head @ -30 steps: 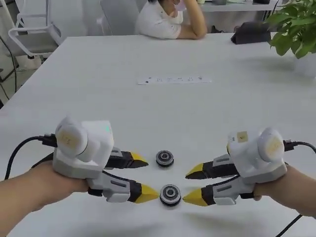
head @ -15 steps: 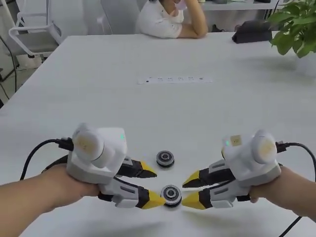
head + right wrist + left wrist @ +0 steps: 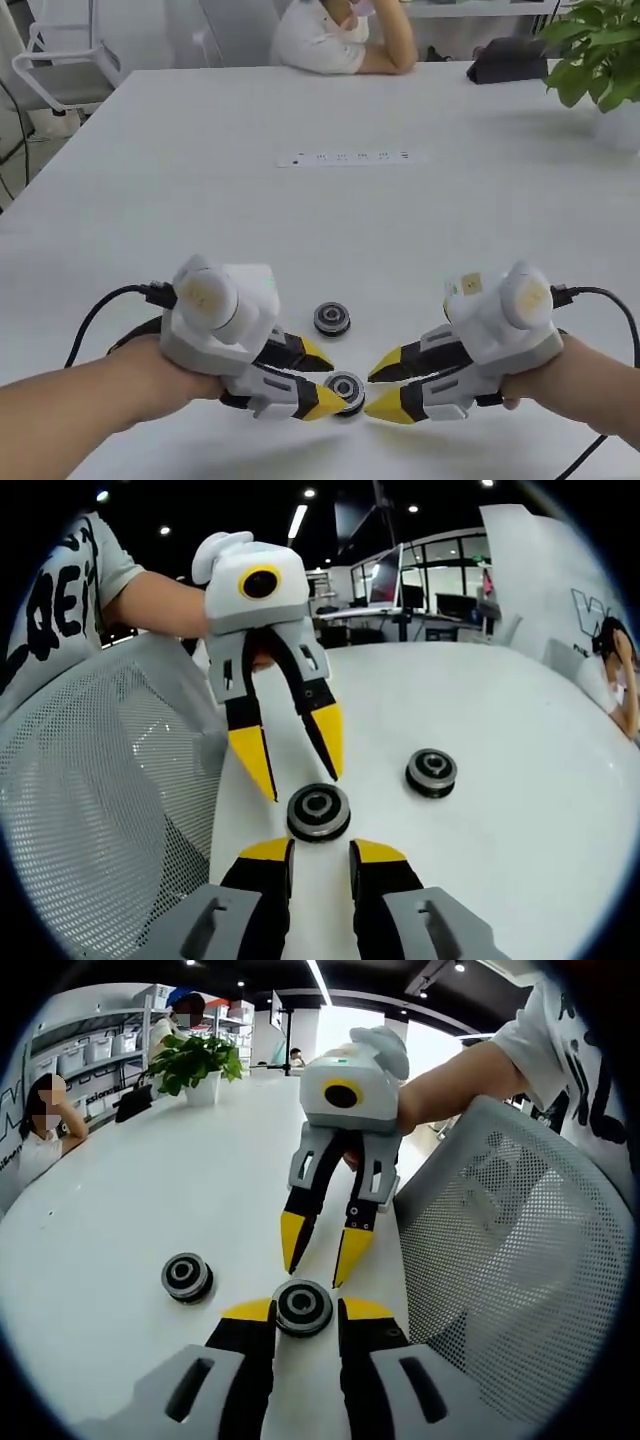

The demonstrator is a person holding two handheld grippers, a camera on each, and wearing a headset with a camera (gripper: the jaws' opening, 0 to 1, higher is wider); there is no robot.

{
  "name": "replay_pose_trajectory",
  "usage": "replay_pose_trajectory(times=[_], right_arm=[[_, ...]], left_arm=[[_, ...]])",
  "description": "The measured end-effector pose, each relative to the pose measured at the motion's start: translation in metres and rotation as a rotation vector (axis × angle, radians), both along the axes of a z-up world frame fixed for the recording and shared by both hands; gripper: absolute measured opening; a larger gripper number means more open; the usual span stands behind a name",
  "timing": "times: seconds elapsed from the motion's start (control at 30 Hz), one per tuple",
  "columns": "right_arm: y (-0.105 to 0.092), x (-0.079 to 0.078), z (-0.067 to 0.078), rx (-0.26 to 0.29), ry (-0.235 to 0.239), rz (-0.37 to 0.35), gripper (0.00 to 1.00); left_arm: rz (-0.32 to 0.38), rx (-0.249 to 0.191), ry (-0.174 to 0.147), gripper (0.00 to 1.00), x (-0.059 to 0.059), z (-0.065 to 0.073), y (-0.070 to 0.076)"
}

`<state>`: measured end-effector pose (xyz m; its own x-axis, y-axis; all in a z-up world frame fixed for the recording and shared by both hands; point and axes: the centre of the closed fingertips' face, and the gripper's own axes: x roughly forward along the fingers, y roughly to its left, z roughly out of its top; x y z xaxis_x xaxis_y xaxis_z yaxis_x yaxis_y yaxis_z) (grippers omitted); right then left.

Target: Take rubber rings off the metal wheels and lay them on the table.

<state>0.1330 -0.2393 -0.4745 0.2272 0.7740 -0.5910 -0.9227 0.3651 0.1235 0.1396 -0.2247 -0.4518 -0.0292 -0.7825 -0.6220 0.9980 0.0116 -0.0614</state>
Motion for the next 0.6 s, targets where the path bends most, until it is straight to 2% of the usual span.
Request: replay_pose_trajectory(times=[0.27, 0.6], right_arm=[[0.0009, -0.0004, -0.0007, 0.001, 0.001, -0.003, 0.22], [0.003, -0.0004, -0.0004, 0.004, 0.0, -0.005, 0.23]], left_arm=[[0.007, 0.034, -0.004, 0.15, -0.0013, -0.0078, -0.0016], [0.012, 0.045, -0.052, 0.09, 0.0027, -0.009, -0.0022]])
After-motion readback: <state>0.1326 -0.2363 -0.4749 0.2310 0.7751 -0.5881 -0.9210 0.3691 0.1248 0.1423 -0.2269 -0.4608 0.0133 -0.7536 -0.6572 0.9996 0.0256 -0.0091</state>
